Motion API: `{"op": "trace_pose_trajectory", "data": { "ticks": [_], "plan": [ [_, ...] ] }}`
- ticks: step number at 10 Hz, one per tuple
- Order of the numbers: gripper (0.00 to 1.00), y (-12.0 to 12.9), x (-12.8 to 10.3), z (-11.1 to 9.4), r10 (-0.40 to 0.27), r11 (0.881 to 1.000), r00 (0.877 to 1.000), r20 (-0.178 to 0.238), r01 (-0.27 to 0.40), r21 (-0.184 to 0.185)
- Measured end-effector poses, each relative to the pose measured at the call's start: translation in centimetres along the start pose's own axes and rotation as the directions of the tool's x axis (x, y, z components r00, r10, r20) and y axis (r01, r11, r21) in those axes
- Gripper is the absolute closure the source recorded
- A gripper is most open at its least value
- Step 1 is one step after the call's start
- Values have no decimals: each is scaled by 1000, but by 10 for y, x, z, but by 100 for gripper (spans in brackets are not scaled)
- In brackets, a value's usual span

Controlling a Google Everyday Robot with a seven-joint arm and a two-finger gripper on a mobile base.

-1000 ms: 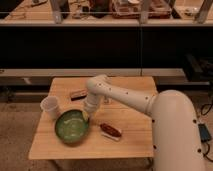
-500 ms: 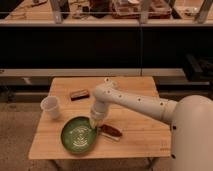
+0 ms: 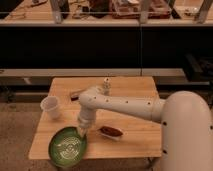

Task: Drag the ceramic bowl in a circle

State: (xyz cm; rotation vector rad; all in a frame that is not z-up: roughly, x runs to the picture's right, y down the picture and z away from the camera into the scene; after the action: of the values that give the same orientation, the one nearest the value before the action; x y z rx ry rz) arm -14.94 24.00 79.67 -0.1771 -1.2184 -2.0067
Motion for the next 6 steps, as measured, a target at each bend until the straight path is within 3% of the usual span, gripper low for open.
{"op": "trace_pose_trajectory", "data": {
  "ticks": [3,4,6],
  "plan": [
    [100,-29,50,4,-82,996,996,-24,82,26],
    [100,-26,72,-6,-90,996,995,-47,91,24],
    [100,-4,88,-20,-62,998,996,-61,63,13]
  ]
}}
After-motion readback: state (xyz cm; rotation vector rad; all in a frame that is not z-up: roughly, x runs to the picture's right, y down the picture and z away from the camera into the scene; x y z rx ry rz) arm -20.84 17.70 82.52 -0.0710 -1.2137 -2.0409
